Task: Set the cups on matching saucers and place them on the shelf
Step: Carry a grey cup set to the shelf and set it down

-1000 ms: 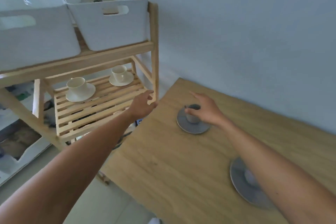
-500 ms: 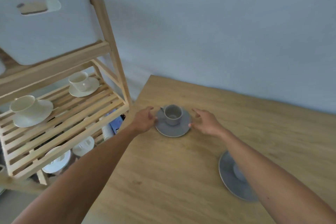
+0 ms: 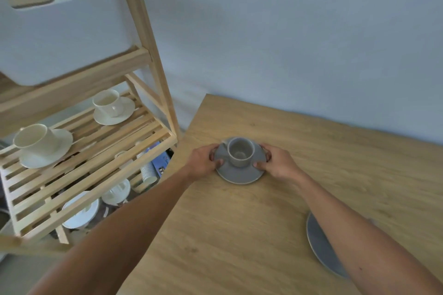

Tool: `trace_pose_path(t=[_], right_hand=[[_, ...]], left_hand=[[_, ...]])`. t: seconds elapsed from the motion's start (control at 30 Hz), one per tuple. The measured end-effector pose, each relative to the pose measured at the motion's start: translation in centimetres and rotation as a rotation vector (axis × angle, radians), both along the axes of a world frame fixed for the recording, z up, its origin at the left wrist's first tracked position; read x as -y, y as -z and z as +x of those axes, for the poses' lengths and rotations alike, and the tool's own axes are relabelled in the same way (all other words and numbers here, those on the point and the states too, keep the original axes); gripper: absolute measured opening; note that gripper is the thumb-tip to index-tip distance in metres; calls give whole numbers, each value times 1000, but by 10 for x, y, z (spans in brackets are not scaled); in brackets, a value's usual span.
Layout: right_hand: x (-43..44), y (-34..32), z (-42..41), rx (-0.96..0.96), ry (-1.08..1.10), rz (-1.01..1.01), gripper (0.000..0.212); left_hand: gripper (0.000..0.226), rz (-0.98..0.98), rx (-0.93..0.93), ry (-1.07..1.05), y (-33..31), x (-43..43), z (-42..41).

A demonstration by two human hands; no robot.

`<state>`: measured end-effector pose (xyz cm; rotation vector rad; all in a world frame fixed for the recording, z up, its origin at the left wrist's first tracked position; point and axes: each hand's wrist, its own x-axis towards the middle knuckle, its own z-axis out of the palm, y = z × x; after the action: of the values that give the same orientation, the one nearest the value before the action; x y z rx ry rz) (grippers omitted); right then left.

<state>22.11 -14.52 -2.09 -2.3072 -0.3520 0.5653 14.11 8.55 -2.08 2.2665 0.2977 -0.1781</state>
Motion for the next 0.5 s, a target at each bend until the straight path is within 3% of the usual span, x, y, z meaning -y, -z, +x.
trace_pose_path(t=[0.23, 0.5], right_hand=[[-8, -3, -6, -72, 66, 118, 70], [-63, -13, -15, -71, -56, 141, 76]], left_hand=[[50, -119, 8, -43, -9, -5, -6], [49, -248, 35, -198, -15, -50, -47]])
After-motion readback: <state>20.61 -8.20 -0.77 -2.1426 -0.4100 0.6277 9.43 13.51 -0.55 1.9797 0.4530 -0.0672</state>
